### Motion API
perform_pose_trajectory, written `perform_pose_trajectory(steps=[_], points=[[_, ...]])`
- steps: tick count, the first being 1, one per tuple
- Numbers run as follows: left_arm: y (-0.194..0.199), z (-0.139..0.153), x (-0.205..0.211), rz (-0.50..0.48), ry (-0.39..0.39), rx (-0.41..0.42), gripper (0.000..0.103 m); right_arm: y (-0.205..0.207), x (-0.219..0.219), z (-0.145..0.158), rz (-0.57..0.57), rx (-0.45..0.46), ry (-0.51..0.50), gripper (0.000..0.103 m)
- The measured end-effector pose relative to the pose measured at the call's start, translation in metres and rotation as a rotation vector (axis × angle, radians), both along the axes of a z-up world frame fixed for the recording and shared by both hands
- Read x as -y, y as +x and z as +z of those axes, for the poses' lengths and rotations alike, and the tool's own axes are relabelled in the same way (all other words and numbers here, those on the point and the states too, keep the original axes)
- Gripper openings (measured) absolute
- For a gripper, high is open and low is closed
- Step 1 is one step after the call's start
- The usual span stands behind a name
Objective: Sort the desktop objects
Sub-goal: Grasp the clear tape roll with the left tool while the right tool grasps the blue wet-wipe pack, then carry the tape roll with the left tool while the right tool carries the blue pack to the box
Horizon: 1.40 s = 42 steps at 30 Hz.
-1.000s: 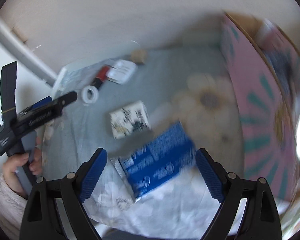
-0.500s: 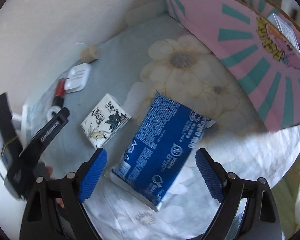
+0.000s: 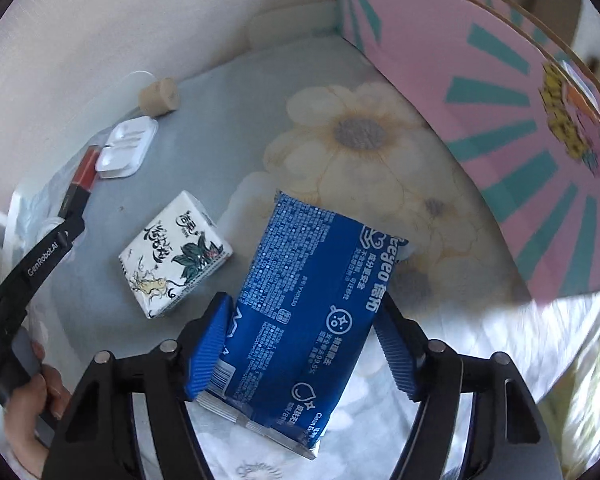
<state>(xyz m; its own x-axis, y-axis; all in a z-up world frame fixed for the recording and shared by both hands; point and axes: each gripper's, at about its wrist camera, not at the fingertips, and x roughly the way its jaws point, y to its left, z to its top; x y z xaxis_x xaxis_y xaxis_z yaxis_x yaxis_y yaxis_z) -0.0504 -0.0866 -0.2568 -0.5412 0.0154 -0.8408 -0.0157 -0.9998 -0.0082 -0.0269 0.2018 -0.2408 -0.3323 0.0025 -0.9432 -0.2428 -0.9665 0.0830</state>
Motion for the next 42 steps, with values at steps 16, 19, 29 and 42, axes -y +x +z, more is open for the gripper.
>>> perform_pose_trajectory(steps=[16, 19, 29, 42], points=[[0.001, 0.039, 0.011, 0.029, 0.018, 0.038, 0.037, -0.004, -0.022, 0.025, 0.175, -0.011, -0.051, 0.063], [0.002, 0.051, 0.018, 0.046, 0.036, 0.037, 0.037, -0.007, -0.029, 0.035, 0.209, -0.029, -0.048, 0.063], [0.002, 0.071, 0.042, 0.074, 0.070, 0.019, 0.037, -0.026, -0.016, 0.071, 0.346, -0.085, -0.063, 0.063], [-0.008, 0.137, 0.015, -0.065, 0.070, 0.032, 0.037, -0.046, -0.031, 0.137, 0.479, -0.153, -0.125, 0.063]])
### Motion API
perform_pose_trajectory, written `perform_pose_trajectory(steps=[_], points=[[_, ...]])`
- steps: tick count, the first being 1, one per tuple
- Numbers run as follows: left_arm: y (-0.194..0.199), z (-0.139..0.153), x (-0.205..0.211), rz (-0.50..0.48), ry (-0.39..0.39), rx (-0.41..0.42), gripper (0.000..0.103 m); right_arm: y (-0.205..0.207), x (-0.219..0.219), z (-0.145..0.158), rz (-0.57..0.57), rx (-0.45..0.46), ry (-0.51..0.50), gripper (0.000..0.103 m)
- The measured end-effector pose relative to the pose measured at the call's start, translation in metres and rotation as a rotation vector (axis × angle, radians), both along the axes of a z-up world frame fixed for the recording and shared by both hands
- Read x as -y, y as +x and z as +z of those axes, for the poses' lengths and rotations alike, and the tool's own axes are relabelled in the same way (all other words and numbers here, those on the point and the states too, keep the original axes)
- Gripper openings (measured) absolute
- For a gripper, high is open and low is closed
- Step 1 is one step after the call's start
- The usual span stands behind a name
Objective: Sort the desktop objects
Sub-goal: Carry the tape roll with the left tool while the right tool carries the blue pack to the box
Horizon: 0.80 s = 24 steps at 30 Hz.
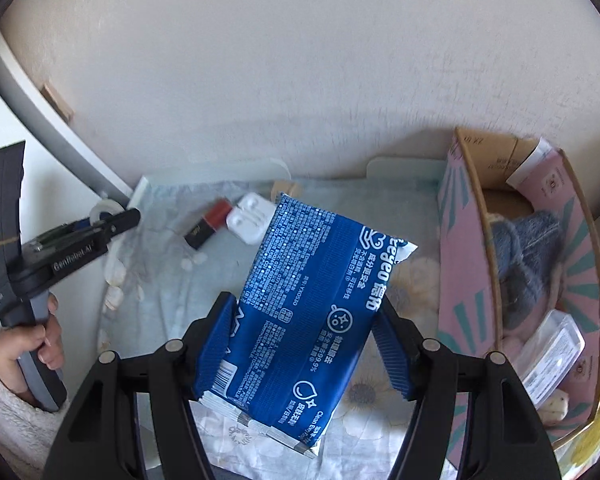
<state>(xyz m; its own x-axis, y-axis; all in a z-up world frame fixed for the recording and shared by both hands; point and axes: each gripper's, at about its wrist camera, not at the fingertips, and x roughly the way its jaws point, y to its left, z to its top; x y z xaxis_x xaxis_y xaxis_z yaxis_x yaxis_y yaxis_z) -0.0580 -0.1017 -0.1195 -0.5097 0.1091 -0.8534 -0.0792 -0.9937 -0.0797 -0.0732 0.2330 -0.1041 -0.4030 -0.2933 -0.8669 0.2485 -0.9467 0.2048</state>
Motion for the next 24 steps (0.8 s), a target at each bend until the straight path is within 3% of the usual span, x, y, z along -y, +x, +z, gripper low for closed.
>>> perform_pose_trajectory(steps=[12, 18, 24], points=[[-0.024, 0.045, -0.082, -0.220, 0.111, 0.001, 0.037, 0.004, -0.079, 0.039, -0.126, -0.070, 0.011, 0.063], [-0.033, 0.052, -0.134, -0.303, 0.125, 0.005, 0.037, 0.011, -0.134, 0.040, -0.223, -0.060, 0.024, 0.063], [-0.040, 0.060, -0.216, -0.415, 0.146, -0.001, 0.037, 0.019, -0.175, 0.029, -0.298, -0.028, 0.060, 0.063]])
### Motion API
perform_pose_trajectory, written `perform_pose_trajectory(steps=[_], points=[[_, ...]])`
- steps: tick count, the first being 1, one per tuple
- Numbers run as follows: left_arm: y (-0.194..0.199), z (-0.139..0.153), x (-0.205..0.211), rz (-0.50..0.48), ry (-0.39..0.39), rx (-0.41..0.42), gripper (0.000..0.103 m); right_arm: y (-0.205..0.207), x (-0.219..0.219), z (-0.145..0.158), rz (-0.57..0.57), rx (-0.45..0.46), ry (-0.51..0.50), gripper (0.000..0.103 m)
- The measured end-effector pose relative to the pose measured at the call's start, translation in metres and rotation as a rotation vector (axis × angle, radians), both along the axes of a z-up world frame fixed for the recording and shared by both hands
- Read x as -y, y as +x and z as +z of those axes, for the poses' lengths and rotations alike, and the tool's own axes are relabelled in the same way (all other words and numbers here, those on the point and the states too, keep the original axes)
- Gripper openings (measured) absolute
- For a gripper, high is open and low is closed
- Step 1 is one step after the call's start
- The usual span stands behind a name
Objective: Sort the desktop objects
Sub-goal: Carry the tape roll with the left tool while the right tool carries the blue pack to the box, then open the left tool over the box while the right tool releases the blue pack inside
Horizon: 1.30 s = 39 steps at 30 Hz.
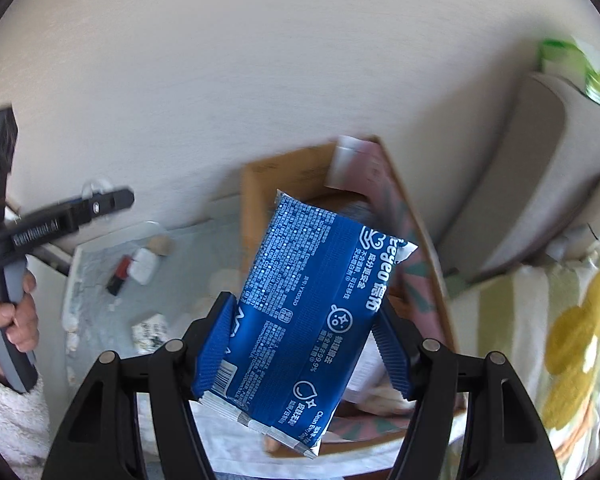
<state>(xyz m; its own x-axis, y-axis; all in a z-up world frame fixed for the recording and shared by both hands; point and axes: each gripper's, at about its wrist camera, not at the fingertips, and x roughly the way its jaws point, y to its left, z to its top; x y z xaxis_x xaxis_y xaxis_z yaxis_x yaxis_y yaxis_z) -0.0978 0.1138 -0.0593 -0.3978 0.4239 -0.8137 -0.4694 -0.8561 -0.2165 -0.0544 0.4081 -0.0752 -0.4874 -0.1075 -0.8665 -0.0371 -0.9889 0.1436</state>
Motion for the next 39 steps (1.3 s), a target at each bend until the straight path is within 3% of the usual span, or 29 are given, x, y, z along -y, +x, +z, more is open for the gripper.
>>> perform_pose_trajectory(steps=[4, 13, 19, 28, 29, 30, 31, 32, 34, 39], points=[[-0.002, -0.002, -0.052, -0.058, 0.019, 0.017, 0.037, 0.002, -0.015, -0.012, -0.012, 0.031, 0.017, 0.063], [-0.013, -0.035, -0.132, -0.125, -0.044, 0.068, 0.037, 0.000, -0.028, -0.034, 0.033, 0.078, 0.010, 0.063], [-0.017, -0.060, -0.154, -0.129, -0.081, 0.096, 0.037, -0.006, -0.029, -0.034, 0.068, 0.074, -0.001, 0.063], [-0.020, -0.062, -0.163, -0.119, -0.080, 0.067, 0.039, -0.011, -0.024, -0.043, 0.082, 0.093, 0.045, 0.064], [-0.020, -0.060, -0.163, -0.112, -0.084, 0.058, 0.042, -0.012, -0.025, -0.043, 0.072, 0.092, 0.056, 0.065], [-0.021, -0.060, -0.165, -0.100, -0.102, 0.061, 0.061, -0.012, -0.026, -0.043, 0.058, 0.089, 0.060, 0.072], [-0.023, -0.061, -0.166, -0.091, -0.116, 0.067, 0.092, -0.012, -0.027, -0.042, 0.051, 0.082, 0.048, 0.078], [-0.023, -0.059, -0.165, -0.083, -0.119, 0.062, 0.101, -0.012, -0.029, -0.040, 0.045, 0.066, 0.028, 0.084], [-0.020, -0.052, -0.161, -0.069, -0.103, 0.021, 0.103, -0.011, -0.033, -0.034, 0.035, 0.030, 0.003, 0.086], [-0.018, -0.044, -0.154, -0.072, -0.098, 0.011, 0.103, -0.012, -0.032, -0.028, 0.023, 0.006, 0.016, 0.086]])
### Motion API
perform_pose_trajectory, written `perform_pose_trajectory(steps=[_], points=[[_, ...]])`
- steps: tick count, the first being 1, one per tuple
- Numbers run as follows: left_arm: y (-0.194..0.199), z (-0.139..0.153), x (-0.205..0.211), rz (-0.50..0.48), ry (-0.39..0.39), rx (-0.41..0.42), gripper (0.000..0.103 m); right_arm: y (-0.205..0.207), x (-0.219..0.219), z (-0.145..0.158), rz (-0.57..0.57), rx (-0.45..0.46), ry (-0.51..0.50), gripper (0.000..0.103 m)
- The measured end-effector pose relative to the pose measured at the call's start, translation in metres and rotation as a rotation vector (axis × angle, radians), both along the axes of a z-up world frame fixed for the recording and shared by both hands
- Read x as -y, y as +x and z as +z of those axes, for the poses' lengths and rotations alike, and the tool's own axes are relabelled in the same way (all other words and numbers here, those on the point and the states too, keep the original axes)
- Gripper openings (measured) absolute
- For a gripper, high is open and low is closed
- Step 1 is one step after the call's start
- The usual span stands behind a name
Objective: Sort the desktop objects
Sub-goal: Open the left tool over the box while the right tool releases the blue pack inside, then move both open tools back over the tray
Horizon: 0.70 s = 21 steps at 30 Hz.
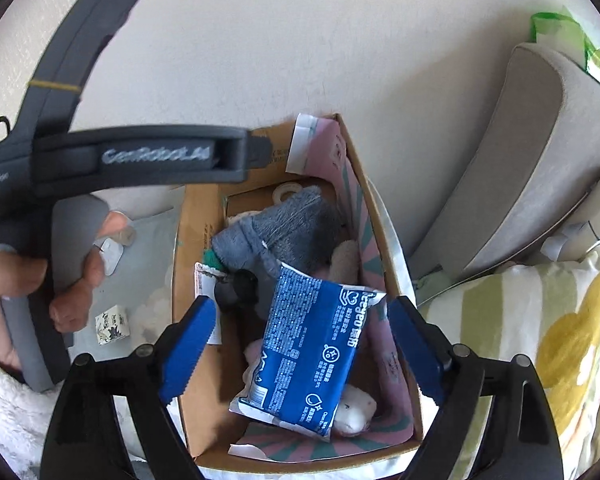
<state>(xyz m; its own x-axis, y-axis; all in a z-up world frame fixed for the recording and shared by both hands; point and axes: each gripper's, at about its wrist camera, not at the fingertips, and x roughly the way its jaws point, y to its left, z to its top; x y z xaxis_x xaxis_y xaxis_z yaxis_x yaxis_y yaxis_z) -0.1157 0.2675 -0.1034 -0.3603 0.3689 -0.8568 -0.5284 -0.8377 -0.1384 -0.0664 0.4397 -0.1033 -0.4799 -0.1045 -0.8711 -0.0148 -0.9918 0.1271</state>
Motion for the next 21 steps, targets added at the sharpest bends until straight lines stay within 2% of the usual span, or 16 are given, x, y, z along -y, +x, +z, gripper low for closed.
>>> perform_pose_trajectory(steps=[9, 13, 16, 21], points=[[0.012, 0.023, 0.044, 0.026, 0.022, -0.052, 0.103, 0.001, 0.020, 0.011, 0.026, -0.036, 0.018, 0.086], [0.021, 0.041, 0.077, 0.047, 0.035, -0.107, 0.103, 0.003, 0.036, 0.023, 0.041, -0.057, 0.030, 0.086], [0.026, 0.050, 0.104, 0.077, 0.058, -0.126, 0.103, 0.006, 0.049, 0.035, 0.078, -0.104, 0.002, 0.086], [0.034, 0.059, 0.154, 0.166, 0.084, -0.141, 0.103, 0.007, 0.082, 0.049, 0.139, -0.147, 0.057, 0.086]])
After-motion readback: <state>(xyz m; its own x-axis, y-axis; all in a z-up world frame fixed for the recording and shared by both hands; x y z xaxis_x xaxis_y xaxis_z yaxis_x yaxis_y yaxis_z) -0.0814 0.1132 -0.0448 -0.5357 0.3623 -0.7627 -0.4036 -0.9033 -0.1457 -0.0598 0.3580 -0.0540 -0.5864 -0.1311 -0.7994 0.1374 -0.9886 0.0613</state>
